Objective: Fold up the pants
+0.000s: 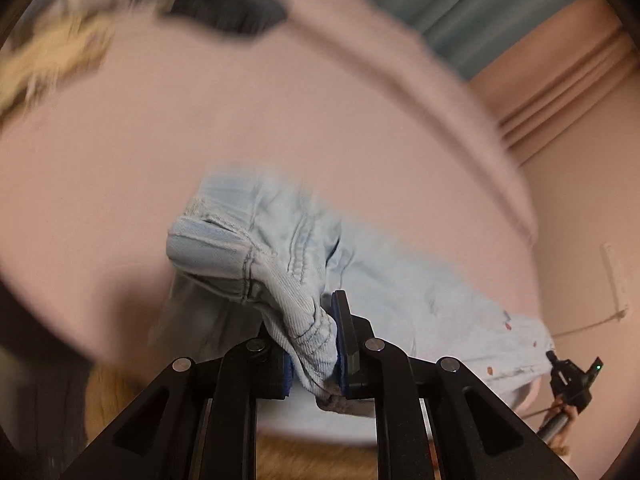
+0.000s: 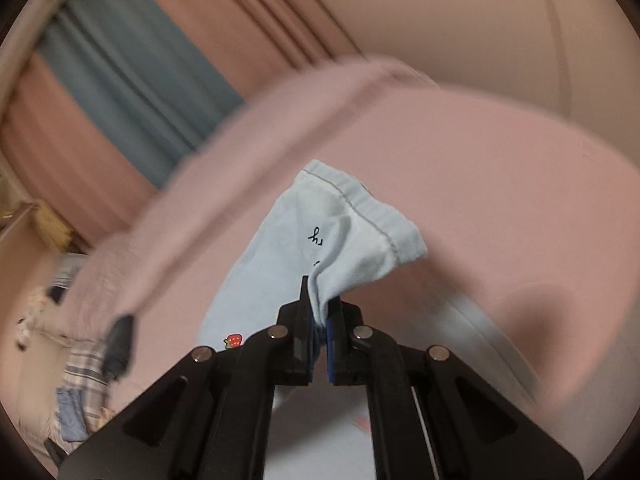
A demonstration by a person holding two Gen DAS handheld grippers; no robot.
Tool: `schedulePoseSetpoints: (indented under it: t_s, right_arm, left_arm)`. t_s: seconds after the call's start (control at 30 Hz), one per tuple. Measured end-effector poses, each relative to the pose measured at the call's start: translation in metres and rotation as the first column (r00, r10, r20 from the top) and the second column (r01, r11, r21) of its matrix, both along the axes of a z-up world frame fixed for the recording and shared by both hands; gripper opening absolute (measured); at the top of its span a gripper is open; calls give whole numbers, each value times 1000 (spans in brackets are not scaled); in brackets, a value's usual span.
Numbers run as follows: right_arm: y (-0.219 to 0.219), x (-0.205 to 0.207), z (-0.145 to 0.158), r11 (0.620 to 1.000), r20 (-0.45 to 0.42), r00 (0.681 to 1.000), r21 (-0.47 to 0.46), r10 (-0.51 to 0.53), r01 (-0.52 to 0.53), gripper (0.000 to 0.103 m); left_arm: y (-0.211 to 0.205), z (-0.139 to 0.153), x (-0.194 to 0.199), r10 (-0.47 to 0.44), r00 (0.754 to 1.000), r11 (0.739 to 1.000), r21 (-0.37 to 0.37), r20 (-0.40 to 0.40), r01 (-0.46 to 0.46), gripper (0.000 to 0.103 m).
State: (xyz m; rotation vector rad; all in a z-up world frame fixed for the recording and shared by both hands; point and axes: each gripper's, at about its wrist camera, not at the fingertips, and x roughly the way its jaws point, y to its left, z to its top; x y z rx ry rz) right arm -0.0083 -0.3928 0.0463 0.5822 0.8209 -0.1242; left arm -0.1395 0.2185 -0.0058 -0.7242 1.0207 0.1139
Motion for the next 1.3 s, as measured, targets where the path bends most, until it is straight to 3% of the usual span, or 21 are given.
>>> schedulePoseSetpoints:
  t_s: [0.1,0.13,0.27,0.33,0.4,0.5,0.67,0.77,0.83,0.97,1.17,1.3]
  right_arm:
    - [-5,-17,-55,999,-181,983,-39,-23,16,5]
    - [-10,-20,-63,999,-196,980,-44,-31,23,5]
    - [-16,-36,-44,999,-125,991,-12,-42,41,5]
    - [-14,-47,-31,998,-101,994,-59,-40,34,5]
    - [-16,-55,-35,996,-123,992,-86,-40,30,5]
    - [-24,-53,-63,997,-217,973,-44,-75,67,5]
    - [-29,-70,-47,995,-167,982,-73,-82,71,5]
    - [-38,-69,-57,993,-206,973,-63,-107,96,6]
    - [-44,-67,-61,992,-216,969,-52,-122,113,6]
    - [-40,-72,-41,991,-179,977,-84,-115,101,6]
    - [-50,-75,-64,988,-209,969,-104,-133,113,2]
    - [-47,-80,-61,981,-220,966,-169,-134,98,2]
  left_arm:
    - [-4,-20,-2,26,998,1000,4,-63,-25,13]
    - [-5,-17,-2,35,998,999,9,-61,-34,13]
    - [-12,11,-7,32,999,999,40,-10,-31,13]
    - [-15,9,-9,19,1000,998,58,-23,-18,14]
    - [-17,-9,-8,22,997,999,49,-75,-19,14]
    - [-18,-31,-2,31,992,998,51,-122,-25,14]
    - [-19,-20,1,17,994,997,76,-106,-9,15]
    - [-18,-35,-1,27,990,997,74,-137,-17,17]
    - [-21,-29,0,34,991,995,92,-131,-22,17]
    - [-23,-24,4,14,991,995,104,-137,1,17]
    - [-28,-29,7,14,990,990,140,-142,7,20]
    - [-32,-29,11,10,989,987,160,-149,14,21]
